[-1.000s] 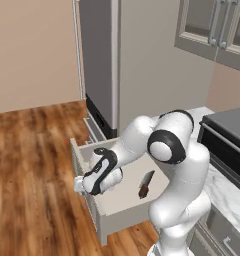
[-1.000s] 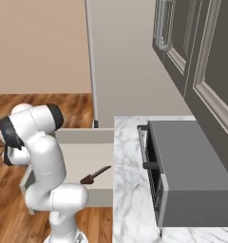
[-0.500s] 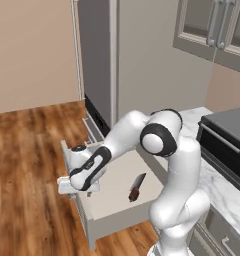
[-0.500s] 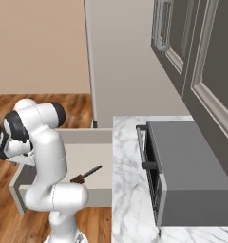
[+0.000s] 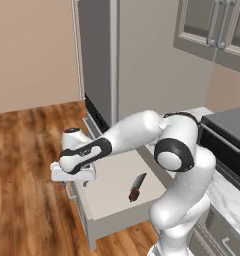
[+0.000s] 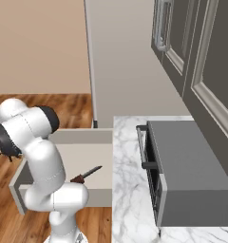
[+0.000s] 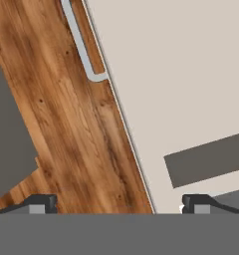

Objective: Pick up the knife from the drawer and place it on the cutting board. Then place the meat from the plate to the cutting board.

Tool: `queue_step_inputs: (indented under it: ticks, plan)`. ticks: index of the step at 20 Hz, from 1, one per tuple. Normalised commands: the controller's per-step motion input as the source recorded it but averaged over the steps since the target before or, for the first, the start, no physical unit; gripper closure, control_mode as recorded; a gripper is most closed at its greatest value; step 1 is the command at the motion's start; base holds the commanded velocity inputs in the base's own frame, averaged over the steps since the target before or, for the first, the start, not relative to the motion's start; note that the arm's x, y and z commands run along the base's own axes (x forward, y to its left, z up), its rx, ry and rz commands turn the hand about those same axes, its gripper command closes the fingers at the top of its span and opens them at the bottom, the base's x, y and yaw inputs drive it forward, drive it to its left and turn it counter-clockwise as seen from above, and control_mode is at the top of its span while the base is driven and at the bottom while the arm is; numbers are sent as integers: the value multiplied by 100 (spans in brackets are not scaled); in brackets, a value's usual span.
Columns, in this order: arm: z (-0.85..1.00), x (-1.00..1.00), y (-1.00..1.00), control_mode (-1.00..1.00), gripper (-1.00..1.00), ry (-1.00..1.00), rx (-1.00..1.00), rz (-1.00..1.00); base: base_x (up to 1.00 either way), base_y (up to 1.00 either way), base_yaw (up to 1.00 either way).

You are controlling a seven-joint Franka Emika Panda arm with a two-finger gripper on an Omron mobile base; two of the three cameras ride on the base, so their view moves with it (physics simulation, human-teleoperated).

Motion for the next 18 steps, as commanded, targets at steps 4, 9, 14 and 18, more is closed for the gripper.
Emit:
queue_step_inputs:
  ticks: [4,9,14,18]
  plan:
    - [36,0,-70,-100,-100,4,7,-2,0,0,0]
    - [8,0,-81,-100,-100,0,1,0,0,0,0]
    - [13,-3,-100,-100,-100,19,1,-3,0,0,0]
    - [1,0,-100,-100,-100,33,5,-7,0,0,0]
